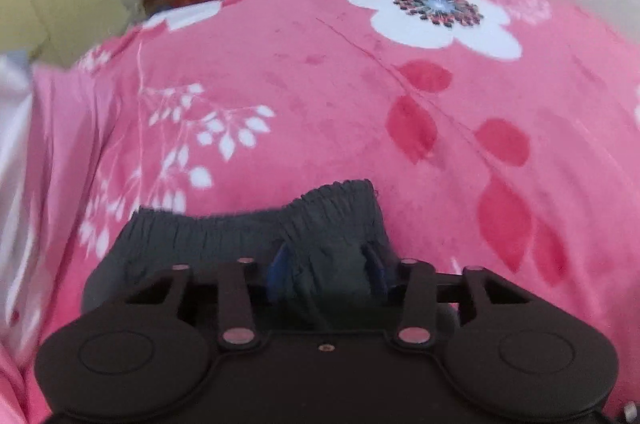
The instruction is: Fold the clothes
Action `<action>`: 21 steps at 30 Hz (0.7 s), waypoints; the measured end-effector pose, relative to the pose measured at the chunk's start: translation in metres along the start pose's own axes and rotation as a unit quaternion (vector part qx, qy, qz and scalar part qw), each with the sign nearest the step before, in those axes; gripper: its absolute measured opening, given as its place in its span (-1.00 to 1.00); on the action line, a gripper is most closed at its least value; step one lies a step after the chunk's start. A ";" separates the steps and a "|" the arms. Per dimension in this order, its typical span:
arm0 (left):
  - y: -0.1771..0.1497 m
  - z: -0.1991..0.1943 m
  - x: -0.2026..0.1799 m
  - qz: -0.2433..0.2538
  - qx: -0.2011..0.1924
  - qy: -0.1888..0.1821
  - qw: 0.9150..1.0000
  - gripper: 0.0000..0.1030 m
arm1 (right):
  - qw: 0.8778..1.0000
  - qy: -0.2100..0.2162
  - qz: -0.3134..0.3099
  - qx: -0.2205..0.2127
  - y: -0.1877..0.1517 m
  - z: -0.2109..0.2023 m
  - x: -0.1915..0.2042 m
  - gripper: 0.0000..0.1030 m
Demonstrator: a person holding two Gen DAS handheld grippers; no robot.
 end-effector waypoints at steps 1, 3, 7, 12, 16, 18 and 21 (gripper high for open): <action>0.006 -0.003 0.000 -0.012 -0.017 -0.009 1.000 -0.70 | 1.000 -0.003 -0.007 0.002 -0.001 0.000 0.002 1.00; 0.017 -0.002 0.002 -0.040 -0.038 -0.033 0.998 -0.63 | 0.999 -0.016 -0.029 0.004 -0.004 0.000 0.006 1.00; 0.024 -0.008 0.013 -0.068 -0.031 -0.008 0.997 -0.26 | 0.999 -0.037 -0.029 0.014 -0.008 0.000 0.002 0.99; -0.008 -0.108 0.023 -0.057 -0.037 0.033 0.997 0.12 | 0.999 -0.030 0.013 -0.005 0.000 -0.014 -0.019 1.00; -0.095 -0.186 0.018 -0.029 0.017 0.076 0.997 0.21 | 0.998 -0.024 0.062 -0.020 0.011 -0.025 -0.037 1.00; -0.156 -0.207 0.005 -0.043 0.046 0.059 0.996 0.21 | 0.996 -0.022 0.089 -0.018 0.010 -0.023 -0.045 1.00; -0.212 -0.207 -0.018 -0.047 0.080 0.047 0.995 0.21 | 0.992 -0.038 0.119 -0.013 0.005 -0.016 -0.054 1.00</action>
Point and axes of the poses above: each gripper's, at about its wrist camera, not at the fingertips, and z roughly the way its jaws point, x to its left, y to its top, the point moved 9 cm from there along z, roughly the way its jaws point, and after that the axes turned 6 degrees about x, right-handed, at the moved point
